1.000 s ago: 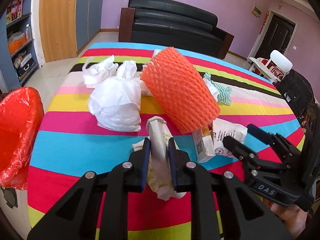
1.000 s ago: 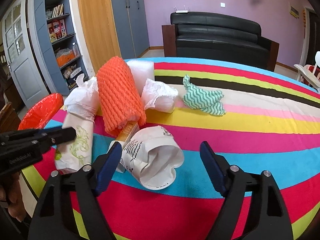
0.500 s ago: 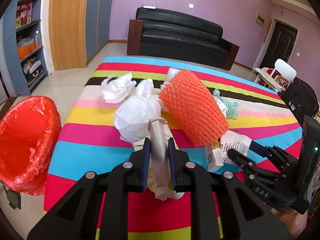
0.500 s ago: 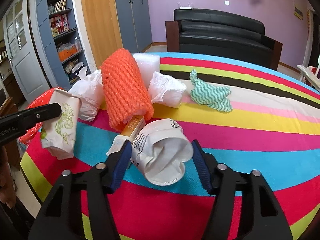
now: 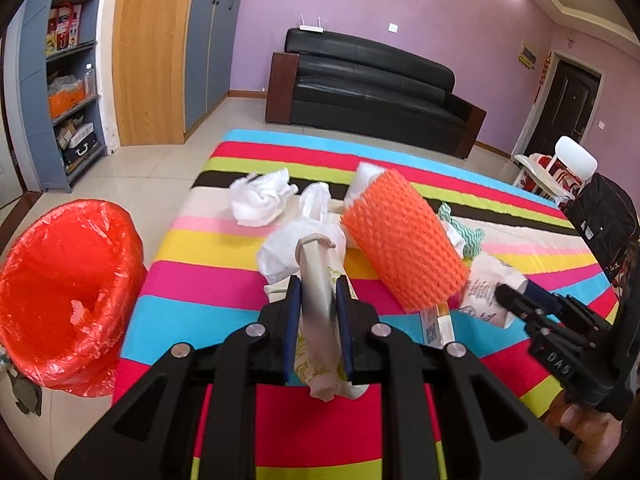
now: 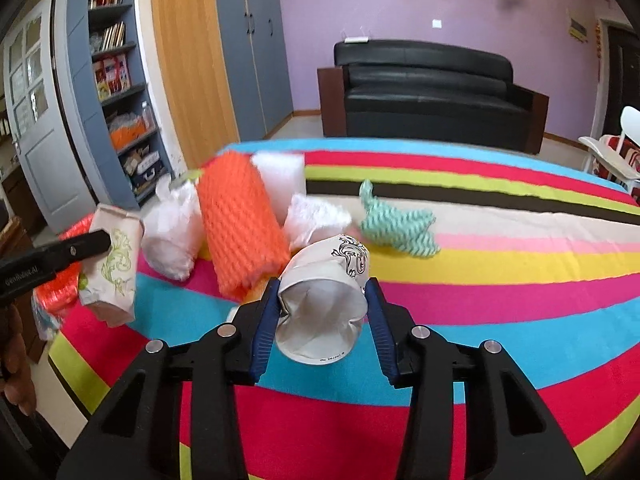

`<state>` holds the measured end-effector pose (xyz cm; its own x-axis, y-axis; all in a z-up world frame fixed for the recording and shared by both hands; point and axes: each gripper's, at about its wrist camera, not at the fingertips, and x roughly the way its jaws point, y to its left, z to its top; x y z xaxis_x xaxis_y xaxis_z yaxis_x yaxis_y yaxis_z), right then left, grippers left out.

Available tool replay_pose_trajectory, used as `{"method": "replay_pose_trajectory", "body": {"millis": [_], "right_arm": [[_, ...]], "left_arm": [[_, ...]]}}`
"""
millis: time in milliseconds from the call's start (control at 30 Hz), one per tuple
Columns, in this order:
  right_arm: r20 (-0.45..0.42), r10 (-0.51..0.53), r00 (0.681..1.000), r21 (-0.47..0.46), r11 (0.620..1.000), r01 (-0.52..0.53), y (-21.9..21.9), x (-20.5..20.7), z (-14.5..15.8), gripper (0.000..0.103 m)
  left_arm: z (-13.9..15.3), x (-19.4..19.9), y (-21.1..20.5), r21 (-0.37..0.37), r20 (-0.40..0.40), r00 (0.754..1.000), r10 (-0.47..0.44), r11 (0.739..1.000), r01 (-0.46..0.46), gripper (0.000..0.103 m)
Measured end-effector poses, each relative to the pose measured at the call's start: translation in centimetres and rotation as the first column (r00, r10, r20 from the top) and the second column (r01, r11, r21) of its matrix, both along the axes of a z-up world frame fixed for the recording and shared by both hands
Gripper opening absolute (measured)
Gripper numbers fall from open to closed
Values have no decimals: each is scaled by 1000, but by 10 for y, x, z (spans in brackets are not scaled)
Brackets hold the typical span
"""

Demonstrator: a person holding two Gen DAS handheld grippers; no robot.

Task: Collect trash
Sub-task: 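Carry the paper bag and paper cup to the red bin and release both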

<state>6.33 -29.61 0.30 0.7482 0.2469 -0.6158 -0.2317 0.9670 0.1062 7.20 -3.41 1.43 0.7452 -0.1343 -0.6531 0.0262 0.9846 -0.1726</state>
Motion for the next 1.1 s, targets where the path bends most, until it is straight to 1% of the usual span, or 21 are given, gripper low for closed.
{"method": "replay_pose_trajectory", "body": {"millis": [100, 467, 667, 1100], "right_arm": [[26, -5, 1000, 5, 1000, 5, 0, 1, 9, 43], [74, 12, 997, 27, 1000, -14, 15, 11, 31, 43], [99, 16, 995, 36, 999, -19, 24, 13, 41, 43], [133, -26, 991, 64, 998, 17, 6, 9, 57, 43]], "left_arm": [[7, -2, 5, 9, 20, 1000, 18, 1000, -18, 17], [23, -6, 34, 29, 67, 994, 87, 996, -89, 17], [29, -9, 48, 17, 74, 991, 112, 993, -113, 17], [35, -13, 59, 4, 88, 988, 129, 991, -130, 17]]}}
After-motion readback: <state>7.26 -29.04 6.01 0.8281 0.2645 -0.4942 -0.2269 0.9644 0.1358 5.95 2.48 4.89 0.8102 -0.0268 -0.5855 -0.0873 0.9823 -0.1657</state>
